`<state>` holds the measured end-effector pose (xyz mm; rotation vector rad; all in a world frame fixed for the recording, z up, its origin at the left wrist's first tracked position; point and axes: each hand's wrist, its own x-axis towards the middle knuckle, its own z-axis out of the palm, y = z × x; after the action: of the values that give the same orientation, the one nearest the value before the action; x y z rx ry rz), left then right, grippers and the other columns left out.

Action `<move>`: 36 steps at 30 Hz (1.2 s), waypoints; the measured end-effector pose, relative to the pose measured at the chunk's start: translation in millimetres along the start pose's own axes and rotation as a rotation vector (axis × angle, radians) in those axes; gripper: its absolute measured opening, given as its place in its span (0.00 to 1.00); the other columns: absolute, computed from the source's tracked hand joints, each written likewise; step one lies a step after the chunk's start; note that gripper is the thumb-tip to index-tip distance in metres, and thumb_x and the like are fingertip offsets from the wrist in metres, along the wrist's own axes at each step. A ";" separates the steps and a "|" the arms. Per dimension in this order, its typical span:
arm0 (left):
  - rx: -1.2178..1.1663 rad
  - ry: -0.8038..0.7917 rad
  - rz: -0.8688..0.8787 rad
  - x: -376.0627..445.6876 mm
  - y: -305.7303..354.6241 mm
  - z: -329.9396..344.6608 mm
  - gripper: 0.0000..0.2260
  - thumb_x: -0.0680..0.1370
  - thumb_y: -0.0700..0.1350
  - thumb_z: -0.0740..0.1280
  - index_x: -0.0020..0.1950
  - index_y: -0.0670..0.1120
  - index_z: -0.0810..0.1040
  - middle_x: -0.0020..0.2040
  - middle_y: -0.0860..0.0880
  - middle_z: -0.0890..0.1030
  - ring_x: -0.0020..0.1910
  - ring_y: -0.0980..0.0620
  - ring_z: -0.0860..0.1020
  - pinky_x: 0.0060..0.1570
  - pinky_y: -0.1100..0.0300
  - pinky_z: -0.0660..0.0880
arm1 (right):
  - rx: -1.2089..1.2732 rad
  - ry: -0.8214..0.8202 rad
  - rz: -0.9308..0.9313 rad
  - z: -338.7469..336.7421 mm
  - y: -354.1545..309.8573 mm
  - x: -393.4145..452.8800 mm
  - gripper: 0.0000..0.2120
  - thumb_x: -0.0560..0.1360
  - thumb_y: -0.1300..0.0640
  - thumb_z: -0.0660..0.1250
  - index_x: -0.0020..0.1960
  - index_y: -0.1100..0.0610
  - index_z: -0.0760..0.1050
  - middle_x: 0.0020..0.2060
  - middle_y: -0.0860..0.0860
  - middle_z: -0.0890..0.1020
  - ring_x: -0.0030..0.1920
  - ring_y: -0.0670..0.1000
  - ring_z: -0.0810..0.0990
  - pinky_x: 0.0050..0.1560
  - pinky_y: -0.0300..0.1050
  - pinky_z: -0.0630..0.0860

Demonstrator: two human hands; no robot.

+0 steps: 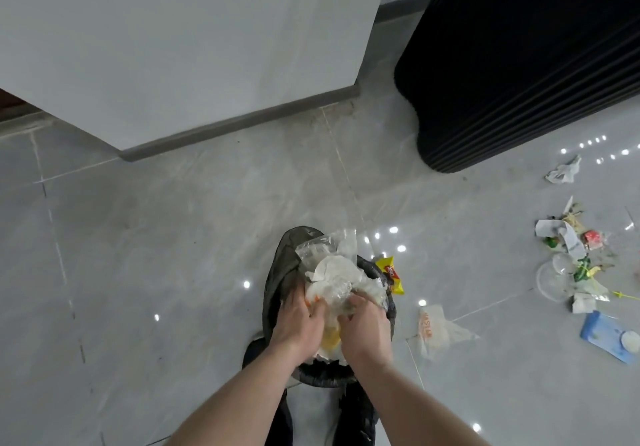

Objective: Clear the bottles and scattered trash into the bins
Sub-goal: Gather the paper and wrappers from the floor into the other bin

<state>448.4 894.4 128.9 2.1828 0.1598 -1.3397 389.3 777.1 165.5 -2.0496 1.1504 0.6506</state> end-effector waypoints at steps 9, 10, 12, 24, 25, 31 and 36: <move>0.357 -0.008 0.086 -115.3 31.6 -68.8 0.35 0.81 0.65 0.53 0.83 0.53 0.45 0.83 0.51 0.54 0.80 0.49 0.56 0.77 0.51 0.59 | 0.034 -0.037 -0.047 -69.4 -0.2 -101.5 0.28 0.77 0.61 0.67 0.76 0.49 0.68 0.76 0.44 0.65 0.68 0.48 0.75 0.67 0.40 0.71; 0.392 0.000 0.098 -139.1 39.3 -82.4 0.34 0.82 0.64 0.53 0.83 0.53 0.45 0.83 0.52 0.53 0.80 0.50 0.56 0.77 0.52 0.59 | 0.033 -0.057 -0.066 -88.3 -5.2 -122.1 0.30 0.75 0.63 0.66 0.75 0.48 0.68 0.76 0.45 0.65 0.67 0.49 0.75 0.66 0.41 0.72; 0.461 0.030 0.123 -192.2 55.9 -110.2 0.32 0.83 0.62 0.54 0.83 0.51 0.49 0.82 0.51 0.56 0.79 0.49 0.58 0.75 0.52 0.61 | 0.006 -0.092 -0.092 -130.8 -17.4 -168.9 0.32 0.74 0.65 0.63 0.77 0.47 0.65 0.76 0.45 0.64 0.69 0.52 0.72 0.69 0.44 0.71; 0.708 0.124 0.364 -415.1 181.3 -173.5 0.30 0.80 0.54 0.63 0.80 0.47 0.58 0.78 0.47 0.60 0.75 0.43 0.63 0.73 0.49 0.65 | 0.032 0.057 -0.088 -318.4 -18.2 -366.8 0.38 0.75 0.46 0.67 0.81 0.48 0.54 0.81 0.48 0.50 0.79 0.56 0.59 0.73 0.50 0.65; 0.710 0.135 0.374 -424.8 188.9 -169.6 0.29 0.80 0.54 0.63 0.79 0.48 0.59 0.78 0.47 0.61 0.74 0.42 0.64 0.72 0.48 0.66 | 0.033 0.059 -0.073 -328.2 -11.5 -378.9 0.39 0.76 0.46 0.67 0.81 0.49 0.54 0.81 0.48 0.49 0.79 0.56 0.58 0.74 0.50 0.64; 0.738 0.179 0.373 -476.0 233.7 -115.1 0.29 0.78 0.55 0.63 0.77 0.49 0.62 0.77 0.46 0.62 0.74 0.41 0.64 0.72 0.50 0.64 | 0.122 0.138 -0.038 -382.5 52.4 -425.2 0.41 0.75 0.46 0.68 0.82 0.48 0.52 0.81 0.48 0.50 0.79 0.54 0.56 0.74 0.53 0.66; 0.780 0.197 0.418 -525.6 273.1 -23.4 0.26 0.80 0.56 0.62 0.76 0.49 0.65 0.80 0.45 0.57 0.75 0.40 0.62 0.72 0.49 0.62 | 0.082 0.150 -0.047 -430.8 142.4 -446.9 0.41 0.75 0.46 0.69 0.82 0.48 0.52 0.81 0.50 0.51 0.80 0.55 0.53 0.76 0.52 0.61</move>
<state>312.4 777.6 694.0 2.7517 -0.8340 -1.0328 88.7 630.0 707.3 -2.0774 1.1891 0.4252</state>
